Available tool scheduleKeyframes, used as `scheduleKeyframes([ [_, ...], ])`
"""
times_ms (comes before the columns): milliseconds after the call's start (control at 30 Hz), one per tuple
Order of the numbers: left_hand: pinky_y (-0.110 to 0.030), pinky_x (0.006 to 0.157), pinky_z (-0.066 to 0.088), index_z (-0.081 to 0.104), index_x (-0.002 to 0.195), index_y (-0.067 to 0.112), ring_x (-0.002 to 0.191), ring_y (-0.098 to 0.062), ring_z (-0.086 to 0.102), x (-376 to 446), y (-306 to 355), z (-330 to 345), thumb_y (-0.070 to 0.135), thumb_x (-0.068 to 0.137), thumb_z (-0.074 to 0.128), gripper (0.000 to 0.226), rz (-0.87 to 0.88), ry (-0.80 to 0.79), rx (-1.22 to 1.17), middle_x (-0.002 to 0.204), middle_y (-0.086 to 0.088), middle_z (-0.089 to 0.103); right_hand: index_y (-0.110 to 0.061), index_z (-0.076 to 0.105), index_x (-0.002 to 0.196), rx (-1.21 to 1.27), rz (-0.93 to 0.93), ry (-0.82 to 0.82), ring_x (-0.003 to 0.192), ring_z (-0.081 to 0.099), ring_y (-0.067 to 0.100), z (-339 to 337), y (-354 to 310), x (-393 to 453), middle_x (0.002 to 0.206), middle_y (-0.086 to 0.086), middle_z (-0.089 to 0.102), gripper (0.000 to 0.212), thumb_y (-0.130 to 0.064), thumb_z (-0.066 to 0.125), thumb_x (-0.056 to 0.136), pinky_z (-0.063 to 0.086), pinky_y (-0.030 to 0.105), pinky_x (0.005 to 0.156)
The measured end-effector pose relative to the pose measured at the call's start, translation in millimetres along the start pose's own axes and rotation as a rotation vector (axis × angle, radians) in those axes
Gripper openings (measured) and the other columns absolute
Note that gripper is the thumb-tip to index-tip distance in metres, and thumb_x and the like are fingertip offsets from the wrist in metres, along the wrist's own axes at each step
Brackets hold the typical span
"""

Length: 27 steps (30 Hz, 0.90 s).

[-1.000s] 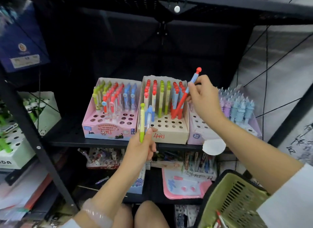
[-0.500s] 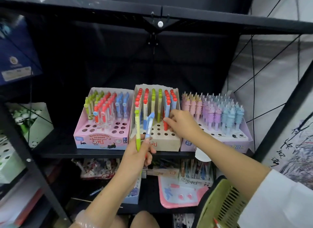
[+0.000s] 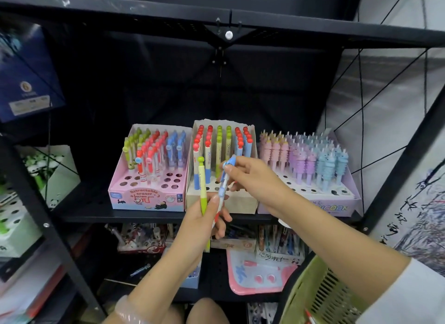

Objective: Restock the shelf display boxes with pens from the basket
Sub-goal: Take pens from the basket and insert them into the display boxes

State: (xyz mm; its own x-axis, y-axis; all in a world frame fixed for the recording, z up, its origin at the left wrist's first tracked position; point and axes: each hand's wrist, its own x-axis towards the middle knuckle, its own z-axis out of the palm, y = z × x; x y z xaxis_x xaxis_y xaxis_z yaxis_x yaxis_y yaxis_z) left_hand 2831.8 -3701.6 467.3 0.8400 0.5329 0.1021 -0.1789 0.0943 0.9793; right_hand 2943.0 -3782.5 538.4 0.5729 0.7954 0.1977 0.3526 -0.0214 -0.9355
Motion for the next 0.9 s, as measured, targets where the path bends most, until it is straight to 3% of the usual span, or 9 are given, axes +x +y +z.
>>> scheduleKeyframes([
  [100,-0.019,0.039,0.034,0.058,0.089,0.015,0.04,-0.01,0.041,-1,0,-3,0.025,0.099,0.04,0.023,-0.014,0.0,-0.007,0.058,0.001,0.056,-0.024,0.058,0.104,0.119,0.014,-0.021,0.076,0.065,0.006,-7,-1,0,0.079,-0.005,0.071,0.016,-0.014,0.047,0.097,0.053,0.017,0.07],
  [200,-0.016,0.04,0.031,0.053,0.087,0.016,0.041,-0.006,0.036,0,0,-4,0.022,0.097,0.045,0.014,0.03,0.014,0.041,0.058,0.006,0.048,-0.016,0.058,0.103,0.204,0.062,0.057,0.073,0.069,0.011,-6,1,-3,0.081,0.002,0.072,0.01,-0.016,0.052,0.095,0.055,0.018,0.066],
  [300,-0.015,0.039,0.029,0.052,0.097,0.019,0.041,-0.003,0.032,0,0,-7,0.021,0.096,0.047,0.005,0.052,-0.008,0.046,0.056,0.01,0.045,-0.014,0.063,0.092,0.133,0.039,0.097,0.069,0.07,0.011,-1,0,-2,0.074,0.0,0.072,0.009,-0.021,0.059,0.091,0.054,0.017,0.063],
  [400,-0.015,0.038,0.028,0.052,0.1,0.022,0.04,-0.003,0.03,-2,2,-15,0.019,0.095,0.048,0.007,0.06,0.005,0.036,0.054,0.011,0.044,-0.015,0.063,0.097,0.058,0.003,0.074,0.067,0.068,0.008,6,-11,4,0.072,-0.001,0.071,0.009,-0.02,0.061,0.089,0.056,0.02,0.065],
  [500,-0.016,0.038,0.027,0.051,0.096,0.016,0.04,-0.004,0.03,-6,6,-31,0.02,0.095,0.05,0.004,0.081,0.036,0.051,0.056,0.008,0.042,-0.011,0.06,0.108,-0.065,-0.022,-0.002,0.065,0.065,0.005,20,-27,14,0.075,0.0,0.068,0.022,-0.021,0.062,0.089,0.056,0.019,0.065],
  [600,-0.015,0.038,0.029,0.052,0.094,0.014,0.04,-0.004,0.033,-9,14,-52,0.022,0.095,0.049,0.009,0.115,0.124,0.067,0.058,0.006,0.049,-0.01,0.059,0.103,-0.154,-0.112,-0.032,0.063,0.065,0.005,37,-50,30,0.075,0.003,0.068,0.018,-0.02,0.062,0.089,0.054,0.015,0.062],
  [700,-0.016,0.038,0.028,0.051,0.093,0.013,0.04,-0.005,0.033,-10,18,-72,0.027,0.097,0.043,0.017,0.096,0.242,-0.001,0.06,0.005,0.053,-0.012,0.059,0.092,-0.24,-0.255,0.176,0.064,0.067,0.006,45,-72,57,0.074,0.004,0.071,0.013,-0.023,0.064,0.088,0.054,0.018,0.063],
  [767,-0.017,0.037,0.026,0.05,0.096,0.011,0.039,-0.006,0.032,-11,18,-82,0.029,0.099,0.037,0.023,0.041,0.301,-0.064,0.063,0.0,0.051,-0.014,0.057,0.088,-0.437,-0.305,0.255,0.07,0.066,0.01,49,-79,78,0.073,0.002,0.07,0.016,-0.027,0.065,0.086,0.052,0.021,0.068],
  [900,-0.017,0.034,0.023,0.044,0.092,0.013,0.034,-0.007,0.03,-13,18,-93,0.024,0.102,0.032,0.018,-0.036,0.334,-0.244,0.064,-0.007,0.048,-0.017,0.051,0.085,-0.767,-0.179,0.133,0.077,0.063,0.017,59,-68,108,0.082,0.003,0.067,0.021,-0.032,0.066,0.085,0.049,0.028,0.066],
])
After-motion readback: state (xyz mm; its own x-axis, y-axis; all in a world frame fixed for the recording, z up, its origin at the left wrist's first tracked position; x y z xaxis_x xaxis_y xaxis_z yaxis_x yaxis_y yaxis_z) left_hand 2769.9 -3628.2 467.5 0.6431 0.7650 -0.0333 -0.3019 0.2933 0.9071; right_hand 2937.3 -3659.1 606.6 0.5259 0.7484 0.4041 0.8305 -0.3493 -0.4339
